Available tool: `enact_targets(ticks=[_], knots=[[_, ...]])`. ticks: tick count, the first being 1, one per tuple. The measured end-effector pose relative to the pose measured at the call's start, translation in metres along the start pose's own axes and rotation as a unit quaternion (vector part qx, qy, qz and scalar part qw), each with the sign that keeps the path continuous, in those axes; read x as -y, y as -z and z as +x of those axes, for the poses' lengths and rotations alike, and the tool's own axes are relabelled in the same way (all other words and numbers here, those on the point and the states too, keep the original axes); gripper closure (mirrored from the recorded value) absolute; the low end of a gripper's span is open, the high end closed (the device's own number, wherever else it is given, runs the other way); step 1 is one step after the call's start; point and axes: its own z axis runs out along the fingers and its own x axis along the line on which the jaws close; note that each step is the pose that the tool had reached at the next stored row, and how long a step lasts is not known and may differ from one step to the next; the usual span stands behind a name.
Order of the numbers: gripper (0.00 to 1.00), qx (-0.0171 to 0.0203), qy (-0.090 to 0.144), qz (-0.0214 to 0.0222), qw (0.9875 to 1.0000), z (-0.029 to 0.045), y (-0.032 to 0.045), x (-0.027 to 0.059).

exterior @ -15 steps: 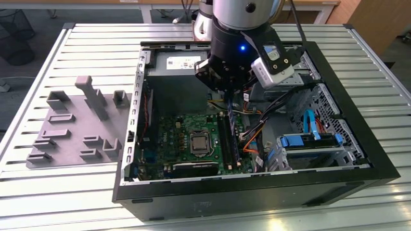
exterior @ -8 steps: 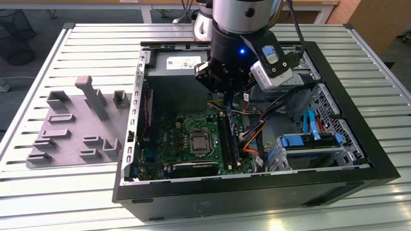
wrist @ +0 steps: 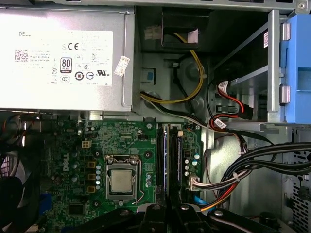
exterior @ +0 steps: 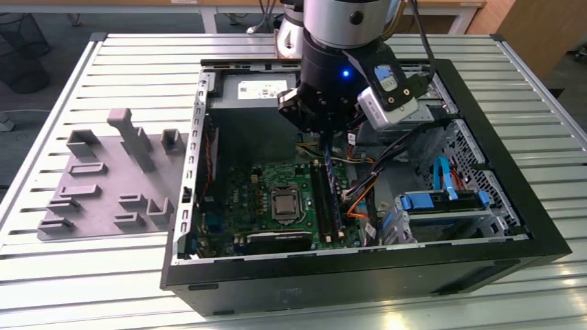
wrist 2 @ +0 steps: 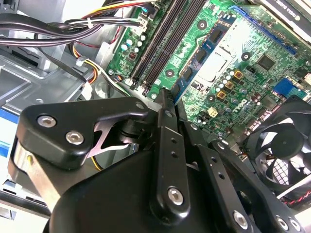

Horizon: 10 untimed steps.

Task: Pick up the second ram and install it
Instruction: 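Insert the second ram into the second slot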

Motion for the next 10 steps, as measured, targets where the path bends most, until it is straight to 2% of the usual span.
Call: enact_targets(ticks=[10], knots=[[0.86, -0.0011, -0.001, 0.0001, 1.0000, 0.0002, -0.0096, 0.0016]])
